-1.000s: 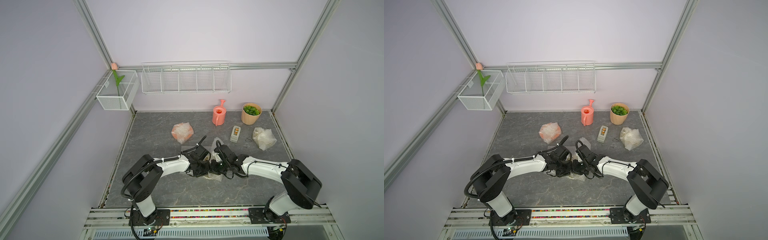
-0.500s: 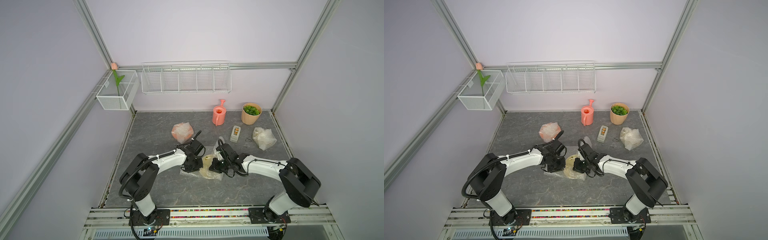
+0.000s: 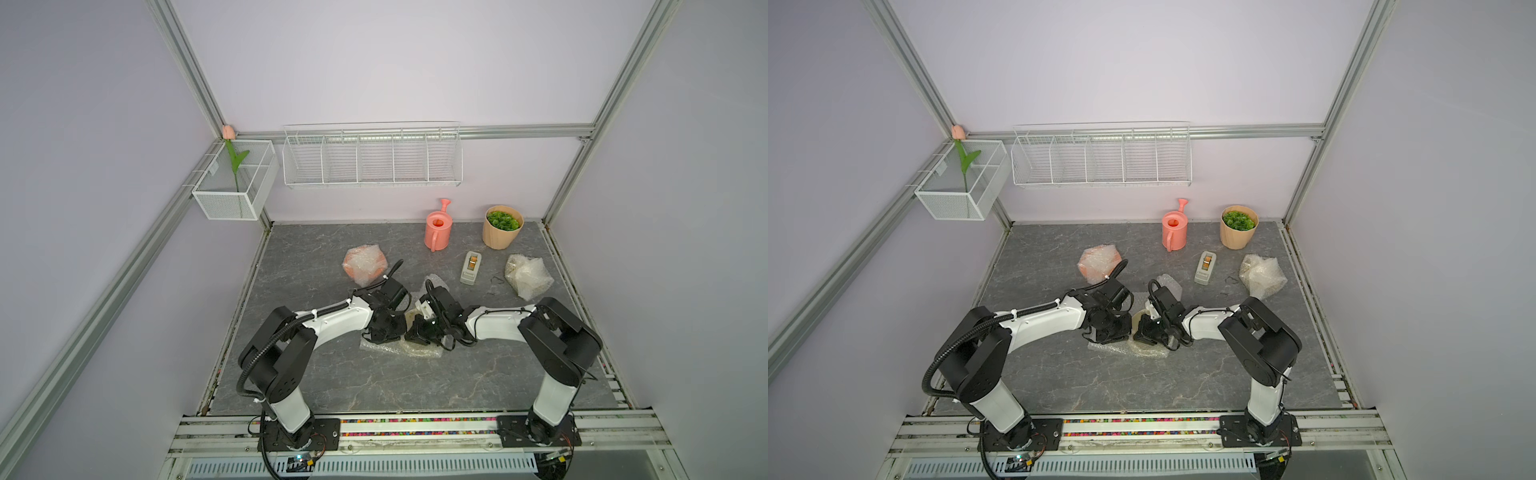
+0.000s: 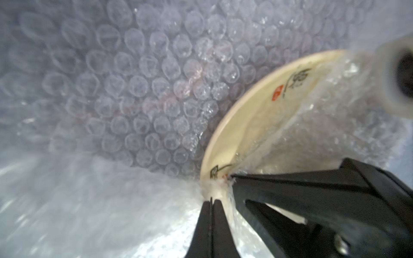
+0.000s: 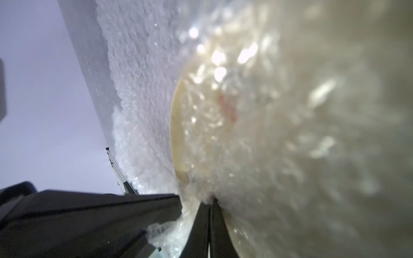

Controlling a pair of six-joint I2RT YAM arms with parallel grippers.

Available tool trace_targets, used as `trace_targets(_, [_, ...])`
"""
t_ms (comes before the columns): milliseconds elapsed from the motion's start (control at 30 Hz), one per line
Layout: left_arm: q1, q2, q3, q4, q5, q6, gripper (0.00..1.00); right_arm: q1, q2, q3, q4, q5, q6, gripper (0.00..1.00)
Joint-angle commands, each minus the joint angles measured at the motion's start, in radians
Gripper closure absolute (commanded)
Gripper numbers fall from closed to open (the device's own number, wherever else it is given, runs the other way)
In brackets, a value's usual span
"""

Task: Wrap dinner plates in bubble wrap
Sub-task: Wrap the plate in the bubble wrap.

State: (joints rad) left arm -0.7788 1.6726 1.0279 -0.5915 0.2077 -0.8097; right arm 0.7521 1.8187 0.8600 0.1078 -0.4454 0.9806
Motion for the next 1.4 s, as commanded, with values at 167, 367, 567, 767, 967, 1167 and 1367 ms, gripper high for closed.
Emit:
trace_targets(167, [-0.005,-0.010,-0.061,0.189,0.186,-0.081,1.00,-0.010,0.038,-0.015,0.027,-0.004,0.074,0.93])
trace_targets(367, [-0.004,0.038,-0.069,0.078,0.079,-0.047,1.00,-0.018,-0.031,-0.021,-0.016,0.012,0.074,0.93])
trace_targets(567, [0.001,0.051,-0.097,0.079,0.063,-0.029,1.00,-0.033,-0.102,0.013,-0.105,0.012,0.033,0.93])
trace_targets(767, [0.004,0.093,-0.082,0.070,0.045,-0.020,1.00,-0.054,-0.188,0.013,-0.219,0.011,-0.002,0.75])
trace_targets(967, [0.004,0.067,-0.024,-0.002,0.006,0.002,1.00,-0.079,-0.294,-0.050,-0.365,0.056,-0.068,0.74])
trace_targets(1167, [-0.007,0.038,0.090,-0.094,-0.004,0.032,1.00,-0.084,-0.197,-0.102,-0.237,-0.034,-0.038,0.92])
trace_targets(1367, [-0.088,0.026,0.192,-0.157,0.024,0.036,1.00,-0.084,-0.135,-0.113,-0.180,-0.034,0.015,0.93])
